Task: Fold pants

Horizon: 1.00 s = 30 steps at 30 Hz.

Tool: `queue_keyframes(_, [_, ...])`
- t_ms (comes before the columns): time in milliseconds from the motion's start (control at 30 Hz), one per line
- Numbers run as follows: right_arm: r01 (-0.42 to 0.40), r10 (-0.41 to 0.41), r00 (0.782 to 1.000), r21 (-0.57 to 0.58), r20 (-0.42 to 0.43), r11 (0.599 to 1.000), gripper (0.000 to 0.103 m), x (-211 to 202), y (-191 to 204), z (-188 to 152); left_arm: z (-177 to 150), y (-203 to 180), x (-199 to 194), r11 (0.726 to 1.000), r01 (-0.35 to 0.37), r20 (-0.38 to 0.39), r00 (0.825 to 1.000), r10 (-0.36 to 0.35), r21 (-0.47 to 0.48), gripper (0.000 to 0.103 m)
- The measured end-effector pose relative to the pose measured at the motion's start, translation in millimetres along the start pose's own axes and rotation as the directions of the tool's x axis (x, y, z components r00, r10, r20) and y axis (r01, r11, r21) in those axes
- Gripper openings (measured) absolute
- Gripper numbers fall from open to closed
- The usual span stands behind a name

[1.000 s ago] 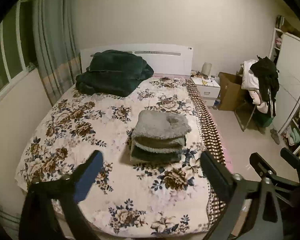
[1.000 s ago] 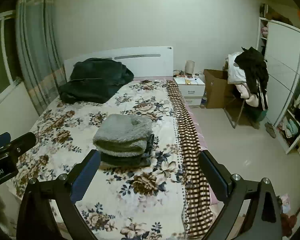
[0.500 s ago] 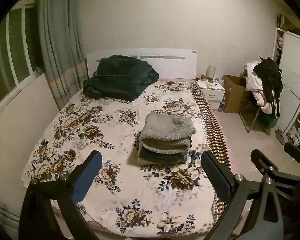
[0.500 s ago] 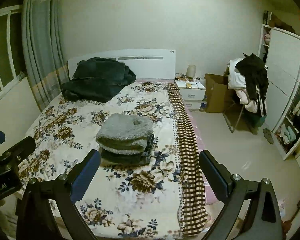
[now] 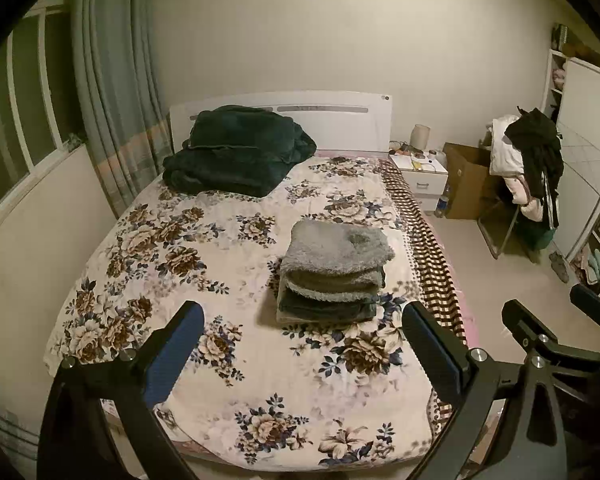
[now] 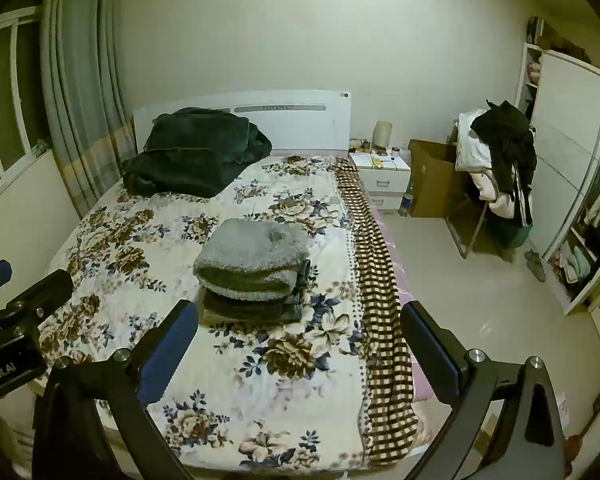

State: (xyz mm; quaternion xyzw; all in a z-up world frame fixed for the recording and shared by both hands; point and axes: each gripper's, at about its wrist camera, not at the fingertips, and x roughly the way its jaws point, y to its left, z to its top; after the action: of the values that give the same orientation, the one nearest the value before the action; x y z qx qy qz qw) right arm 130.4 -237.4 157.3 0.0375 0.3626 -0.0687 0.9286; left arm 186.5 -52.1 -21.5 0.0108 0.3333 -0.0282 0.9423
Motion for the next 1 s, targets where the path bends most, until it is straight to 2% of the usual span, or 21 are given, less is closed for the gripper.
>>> queue_keyframes(1000, [-0.027, 0.027, 0.999, -0.004, -0.019, 1.000, 0.103, 2.1, 1.1, -8.7, -14.0, 12.9, 1.3, 1.000, -0.006, -0.022, 1.000, 0.006, -0.024, 0.101])
